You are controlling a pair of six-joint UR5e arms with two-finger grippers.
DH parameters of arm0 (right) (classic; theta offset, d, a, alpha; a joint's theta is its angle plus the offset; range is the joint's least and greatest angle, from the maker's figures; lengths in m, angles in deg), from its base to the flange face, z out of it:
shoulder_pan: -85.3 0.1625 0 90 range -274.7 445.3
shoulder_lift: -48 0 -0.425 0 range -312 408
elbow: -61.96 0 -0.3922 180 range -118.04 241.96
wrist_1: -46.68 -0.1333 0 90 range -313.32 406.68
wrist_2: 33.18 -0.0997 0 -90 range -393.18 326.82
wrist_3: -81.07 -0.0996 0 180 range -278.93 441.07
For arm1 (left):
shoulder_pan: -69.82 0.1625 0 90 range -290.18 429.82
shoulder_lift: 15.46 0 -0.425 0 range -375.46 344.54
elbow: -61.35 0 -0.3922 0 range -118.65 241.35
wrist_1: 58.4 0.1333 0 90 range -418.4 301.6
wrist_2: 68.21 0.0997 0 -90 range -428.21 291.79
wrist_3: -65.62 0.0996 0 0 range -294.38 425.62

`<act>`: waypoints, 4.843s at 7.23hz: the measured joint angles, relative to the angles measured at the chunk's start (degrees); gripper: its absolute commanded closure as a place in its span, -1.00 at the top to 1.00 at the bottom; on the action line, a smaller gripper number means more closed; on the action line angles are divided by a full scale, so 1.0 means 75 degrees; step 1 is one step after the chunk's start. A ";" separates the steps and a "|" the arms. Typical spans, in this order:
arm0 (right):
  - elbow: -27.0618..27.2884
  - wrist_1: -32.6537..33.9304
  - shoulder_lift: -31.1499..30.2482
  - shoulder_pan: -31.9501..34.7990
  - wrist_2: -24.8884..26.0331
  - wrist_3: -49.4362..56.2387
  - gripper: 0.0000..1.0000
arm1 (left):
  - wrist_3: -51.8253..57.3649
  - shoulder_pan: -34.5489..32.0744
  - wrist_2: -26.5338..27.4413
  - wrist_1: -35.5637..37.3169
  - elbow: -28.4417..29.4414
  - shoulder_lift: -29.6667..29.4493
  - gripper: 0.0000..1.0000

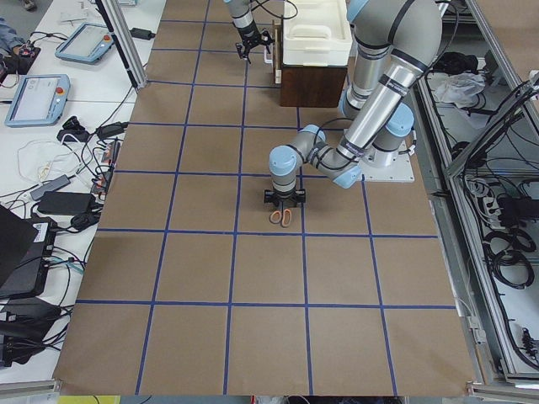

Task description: Place scissors in drawer with both arms

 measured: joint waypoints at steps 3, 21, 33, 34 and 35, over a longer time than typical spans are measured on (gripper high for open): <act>-0.0263 0.0205 0.0196 -0.0012 0.0021 0.0078 1.00 | 0.0035 -0.0009 0.0000 0.0009 0.0109 0.0017 0.10; -0.1336 0.0447 0.0788 -0.0255 0.0190 0.1274 1.00 | 0.0010 -0.0131 -0.0138 -0.1253 0.1369 0.0471 -0.91; -0.1797 0.0688 0.1145 -0.0477 0.0179 0.2063 1.00 | -0.6711 -0.5659 -0.0566 -0.5962 0.5301 0.1567 -1.00; -0.1835 0.0691 0.1176 -0.0477 0.0177 0.2130 1.00 | -0.6944 -0.6144 -0.0562 -0.5931 0.5306 0.1553 -1.00; -0.1872 0.0698 0.1216 -0.0477 0.0178 0.2184 1.00 | -0.7312 -0.6461 -0.0588 -0.5920 0.5304 0.1477 -1.00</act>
